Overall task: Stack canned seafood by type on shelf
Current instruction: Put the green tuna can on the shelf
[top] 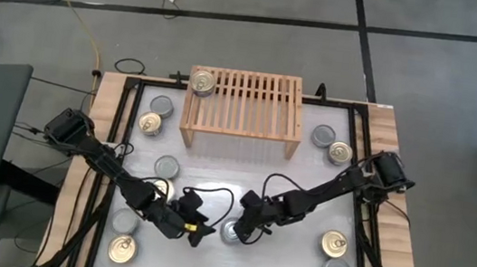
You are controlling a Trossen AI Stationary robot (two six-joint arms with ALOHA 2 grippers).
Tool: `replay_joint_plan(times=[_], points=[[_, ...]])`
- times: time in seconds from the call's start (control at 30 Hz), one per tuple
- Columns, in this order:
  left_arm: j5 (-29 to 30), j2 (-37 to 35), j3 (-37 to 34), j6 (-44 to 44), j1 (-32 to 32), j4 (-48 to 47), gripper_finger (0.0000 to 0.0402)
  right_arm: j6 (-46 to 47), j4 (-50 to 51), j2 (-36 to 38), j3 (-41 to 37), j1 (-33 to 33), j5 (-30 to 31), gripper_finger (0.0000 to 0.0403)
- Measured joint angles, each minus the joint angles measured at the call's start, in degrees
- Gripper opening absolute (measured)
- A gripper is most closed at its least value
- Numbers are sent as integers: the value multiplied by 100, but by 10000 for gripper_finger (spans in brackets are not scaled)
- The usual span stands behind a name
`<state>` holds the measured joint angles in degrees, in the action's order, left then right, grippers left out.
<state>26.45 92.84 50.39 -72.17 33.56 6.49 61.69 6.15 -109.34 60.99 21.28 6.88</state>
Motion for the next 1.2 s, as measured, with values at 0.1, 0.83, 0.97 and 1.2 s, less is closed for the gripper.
replay_joint_plan(times=[0.1, 0.83, 0.97, 1.2], points=[[-297, 0, 0, -29, 50, -27, 249, -114, -22, -123, 5, 2, -13, 137], [-206, 1660, 825, 1339, 173, 47, 249, -1109, 244, -236, -48, -539, -101, 16], [-118, 2051, 1294, 1675, -38, 117, 249, -1160, 264, -236, -41, -579, -118, 16], [15, 1998, 1373, 2180, -290, 66, 249, -1273, 362, -193, -39, -540, -159, 17]])
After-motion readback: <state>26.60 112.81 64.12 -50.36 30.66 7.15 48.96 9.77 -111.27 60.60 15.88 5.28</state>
